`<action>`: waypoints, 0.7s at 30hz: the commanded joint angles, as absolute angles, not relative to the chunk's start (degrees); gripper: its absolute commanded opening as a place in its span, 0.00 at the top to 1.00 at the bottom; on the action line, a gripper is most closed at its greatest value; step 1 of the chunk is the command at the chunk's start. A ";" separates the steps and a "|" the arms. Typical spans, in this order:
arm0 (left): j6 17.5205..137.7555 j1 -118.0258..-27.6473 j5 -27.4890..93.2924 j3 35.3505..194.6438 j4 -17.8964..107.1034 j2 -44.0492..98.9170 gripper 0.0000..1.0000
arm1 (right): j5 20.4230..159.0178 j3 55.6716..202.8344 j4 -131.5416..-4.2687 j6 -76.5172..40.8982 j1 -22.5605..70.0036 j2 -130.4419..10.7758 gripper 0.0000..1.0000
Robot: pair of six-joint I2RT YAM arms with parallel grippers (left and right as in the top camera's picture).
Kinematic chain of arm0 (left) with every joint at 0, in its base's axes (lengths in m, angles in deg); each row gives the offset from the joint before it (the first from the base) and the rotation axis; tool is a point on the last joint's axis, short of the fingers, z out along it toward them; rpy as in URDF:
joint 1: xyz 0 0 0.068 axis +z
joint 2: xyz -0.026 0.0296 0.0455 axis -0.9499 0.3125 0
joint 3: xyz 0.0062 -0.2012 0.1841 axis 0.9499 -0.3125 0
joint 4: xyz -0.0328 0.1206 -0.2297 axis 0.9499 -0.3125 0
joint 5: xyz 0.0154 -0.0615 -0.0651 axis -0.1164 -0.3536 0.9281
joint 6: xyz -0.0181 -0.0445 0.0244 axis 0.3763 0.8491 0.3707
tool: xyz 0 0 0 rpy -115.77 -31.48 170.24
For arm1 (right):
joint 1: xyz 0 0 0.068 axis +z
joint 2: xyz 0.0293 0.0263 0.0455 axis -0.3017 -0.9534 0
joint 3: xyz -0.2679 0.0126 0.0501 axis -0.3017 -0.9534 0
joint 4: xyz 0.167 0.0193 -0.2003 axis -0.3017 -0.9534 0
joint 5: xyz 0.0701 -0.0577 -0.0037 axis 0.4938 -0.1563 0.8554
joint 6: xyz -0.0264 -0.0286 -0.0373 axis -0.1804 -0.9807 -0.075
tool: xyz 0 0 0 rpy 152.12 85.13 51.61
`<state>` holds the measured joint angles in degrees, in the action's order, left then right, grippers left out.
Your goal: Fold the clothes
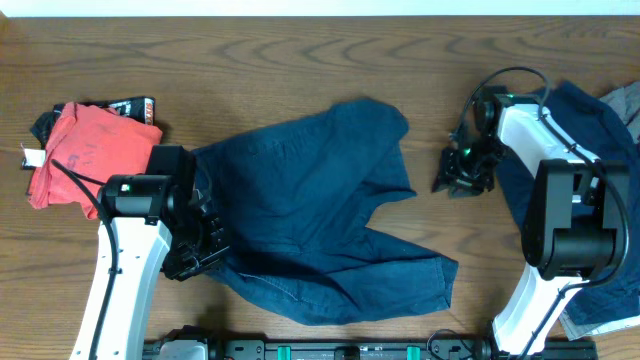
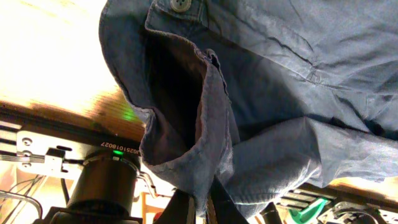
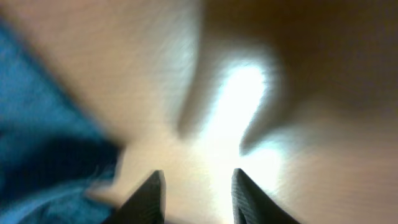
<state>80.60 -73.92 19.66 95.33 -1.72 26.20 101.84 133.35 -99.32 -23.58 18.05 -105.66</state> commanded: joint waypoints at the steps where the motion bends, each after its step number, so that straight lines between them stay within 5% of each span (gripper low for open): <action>1: 81.12 -73.70 18.69 94.85 -1.70 26.24 0.94 | 109.18 132.78 -101.01 -24.98 20.80 -103.82 0.47; 6: 81.12 -73.70 18.69 94.85 -1.61 26.24 0.94 | 109.12 131.34 -98.32 -18.20 25.55 -103.84 0.39; 14: 81.10 -73.70 18.72 94.85 -1.83 26.24 0.94 | 106.82 131.32 -91.83 -9.72 28.10 -103.84 0.40; 18: 81.12 -73.70 18.72 94.85 -1.81 26.24 0.94 | 105.75 131.32 -89.90 -6.92 28.78 -103.84 0.46; 21: 81.10 -73.70 18.72 94.85 -1.83 26.24 0.94 | 105.47 131.32 -89.40 -5.98 29.00 -103.84 0.65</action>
